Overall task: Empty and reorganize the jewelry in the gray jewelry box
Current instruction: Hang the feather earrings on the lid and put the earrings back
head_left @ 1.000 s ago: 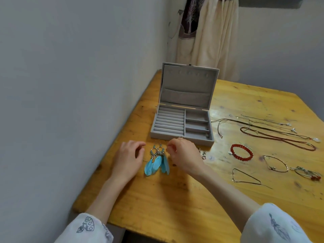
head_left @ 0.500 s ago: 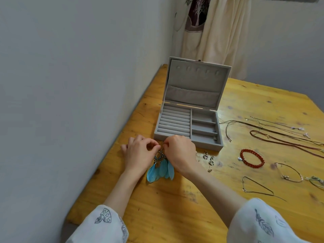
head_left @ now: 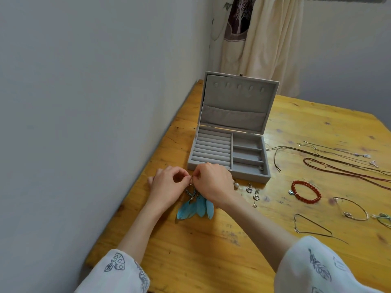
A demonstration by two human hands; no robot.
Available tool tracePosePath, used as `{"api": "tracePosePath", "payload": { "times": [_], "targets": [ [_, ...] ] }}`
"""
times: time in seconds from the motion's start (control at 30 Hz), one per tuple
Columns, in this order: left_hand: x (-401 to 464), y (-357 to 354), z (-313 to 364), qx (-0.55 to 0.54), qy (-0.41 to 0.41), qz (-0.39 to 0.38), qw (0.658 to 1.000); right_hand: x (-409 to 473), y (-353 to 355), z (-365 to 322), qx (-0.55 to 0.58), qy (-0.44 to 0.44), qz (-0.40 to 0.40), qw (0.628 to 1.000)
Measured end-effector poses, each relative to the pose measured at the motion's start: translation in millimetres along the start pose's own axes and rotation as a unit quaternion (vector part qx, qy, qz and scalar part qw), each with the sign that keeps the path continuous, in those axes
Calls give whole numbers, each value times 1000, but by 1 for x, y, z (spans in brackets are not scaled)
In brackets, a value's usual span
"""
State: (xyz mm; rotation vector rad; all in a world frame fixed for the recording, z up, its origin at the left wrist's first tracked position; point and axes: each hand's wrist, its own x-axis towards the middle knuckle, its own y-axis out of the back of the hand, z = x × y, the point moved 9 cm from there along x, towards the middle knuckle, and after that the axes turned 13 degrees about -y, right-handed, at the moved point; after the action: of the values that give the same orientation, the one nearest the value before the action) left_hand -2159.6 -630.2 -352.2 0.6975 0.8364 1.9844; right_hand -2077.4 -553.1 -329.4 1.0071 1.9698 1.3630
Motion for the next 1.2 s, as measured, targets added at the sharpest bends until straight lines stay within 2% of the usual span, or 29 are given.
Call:
{"api": "tracePosePath", "payload": {
  "times": [0.07, 0.13, 0.27, 0.47, 0.63, 0.87, 1.0, 1.13, 1.2],
  "targets": [
    [-2, 2, 2, -47, 2, -3, 999, -4, 4, -3, 19, 15, -11, 1000],
    [-3, 7, 9, -143, -1, 13, 990, -6, 7, -3, 90, 18, -48, 995],
    [-1, 31, 33, -223, -31, 81, 971, -6, 24, 0, 298, 12, -138, 945],
    [21, 69, 74, -282, -59, 133, 948, 5, 83, 8, 433, 30, -101, 895],
    [56, 83, 98, -285, -60, 148, 945, 33, 120, 30, 526, -15, -88, 846],
    [143, 67, 95, -247, -3, 155, 956, 102, 148, 56, 477, -25, -11, 878],
    [194, 56, 86, -207, 0, 183, 961, 146, 161, 60, 393, -2, 82, 916],
    [218, 48, 79, -191, 7, 220, 957, 181, 153, 62, 308, 0, 89, 947],
    [222, 42, 76, -180, 8, 233, 956, 189, 146, 64, 295, 0, 87, 952]
  ]
}}
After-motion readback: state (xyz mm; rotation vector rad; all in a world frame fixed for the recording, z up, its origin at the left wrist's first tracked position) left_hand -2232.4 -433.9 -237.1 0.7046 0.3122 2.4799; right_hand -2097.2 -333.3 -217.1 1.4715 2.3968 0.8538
